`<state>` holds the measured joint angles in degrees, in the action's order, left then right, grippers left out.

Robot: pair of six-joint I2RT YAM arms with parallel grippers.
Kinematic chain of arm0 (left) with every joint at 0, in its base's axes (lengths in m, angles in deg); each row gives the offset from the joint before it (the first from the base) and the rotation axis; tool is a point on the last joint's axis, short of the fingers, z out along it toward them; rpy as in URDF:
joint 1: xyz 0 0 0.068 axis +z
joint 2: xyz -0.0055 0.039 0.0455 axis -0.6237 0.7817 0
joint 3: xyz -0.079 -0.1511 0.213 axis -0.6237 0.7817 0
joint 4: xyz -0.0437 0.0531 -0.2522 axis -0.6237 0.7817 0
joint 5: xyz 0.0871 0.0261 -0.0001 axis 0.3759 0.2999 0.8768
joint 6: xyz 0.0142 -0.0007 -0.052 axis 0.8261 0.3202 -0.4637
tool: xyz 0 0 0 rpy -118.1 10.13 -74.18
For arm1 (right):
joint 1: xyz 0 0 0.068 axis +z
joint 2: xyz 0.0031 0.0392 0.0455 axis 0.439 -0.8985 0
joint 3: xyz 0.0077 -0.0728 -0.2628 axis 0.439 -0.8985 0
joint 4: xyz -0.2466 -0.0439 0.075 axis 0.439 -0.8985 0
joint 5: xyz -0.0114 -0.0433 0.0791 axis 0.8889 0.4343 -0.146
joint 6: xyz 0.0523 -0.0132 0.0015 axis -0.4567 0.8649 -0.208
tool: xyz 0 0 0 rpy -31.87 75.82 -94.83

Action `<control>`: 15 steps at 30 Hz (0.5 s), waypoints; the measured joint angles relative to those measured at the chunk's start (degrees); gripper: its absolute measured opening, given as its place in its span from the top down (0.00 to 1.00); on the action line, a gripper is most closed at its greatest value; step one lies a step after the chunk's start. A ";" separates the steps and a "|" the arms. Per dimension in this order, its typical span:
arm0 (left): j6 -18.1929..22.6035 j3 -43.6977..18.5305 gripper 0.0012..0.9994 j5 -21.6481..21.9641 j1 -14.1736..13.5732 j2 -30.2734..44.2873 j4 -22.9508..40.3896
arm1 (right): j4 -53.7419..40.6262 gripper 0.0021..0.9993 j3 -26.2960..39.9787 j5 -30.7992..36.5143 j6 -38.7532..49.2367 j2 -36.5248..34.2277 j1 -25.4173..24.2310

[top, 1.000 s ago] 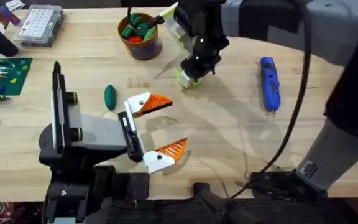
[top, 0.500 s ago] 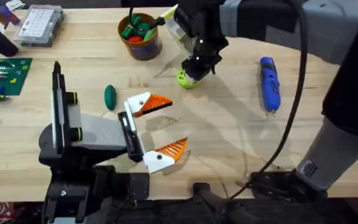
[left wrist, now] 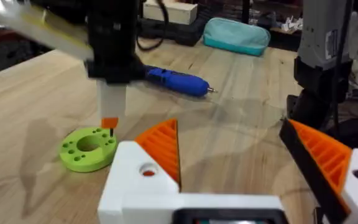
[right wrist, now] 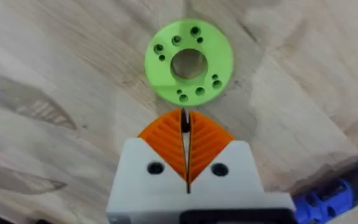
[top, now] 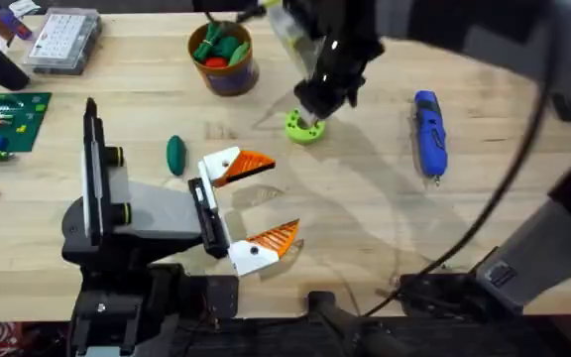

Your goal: Pick up the gripper from the table and insert it into the empty holder that is missing its gripper. Then pick up a screw, insert it into the mounting hole, and use the screwdriver to tighten it. Finally, clean up the table by picking up the vegetable and placing it into the bucket.

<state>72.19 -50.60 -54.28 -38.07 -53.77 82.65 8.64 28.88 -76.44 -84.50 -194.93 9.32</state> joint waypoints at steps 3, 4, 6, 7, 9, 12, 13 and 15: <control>0.00 0.00 0.01 0.00 0.00 0.00 0.01 | -2.44 1.00 3.25 -0.20 0.00 2.88 0.00; 0.00 0.00 0.01 0.00 0.00 0.00 0.01 | -3.26 1.00 4.28 -0.21 0.00 3.70 0.00; 0.00 0.00 0.01 0.00 0.00 0.00 0.01 | -4.97 1.00 6.26 -0.21 0.00 4.83 0.00; 0.01 0.00 0.01 0.00 0.00 0.00 0.01 | -5.65 1.00 7.13 -0.21 0.00 5.27 0.00; 0.00 0.00 0.01 0.00 0.00 0.00 0.00 | -7.25 1.00 8.82 -0.20 0.00 5.61 0.00; 0.00 0.00 0.01 0.00 0.00 0.00 0.00 | -8.28 1.00 10.30 -0.21 0.00 5.64 0.00; 0.00 0.00 0.01 -0.01 0.00 0.00 0.00 | -8.40 1.00 10.50 -0.21 0.00 5.62 0.00; 0.00 0.00 0.01 0.00 0.00 0.00 0.00 | -8.56 1.00 10.71 -0.21 0.00 5.64 0.00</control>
<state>72.19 -50.60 -54.28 -38.07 -53.77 82.65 0.08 39.59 -76.65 -84.50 -189.29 9.32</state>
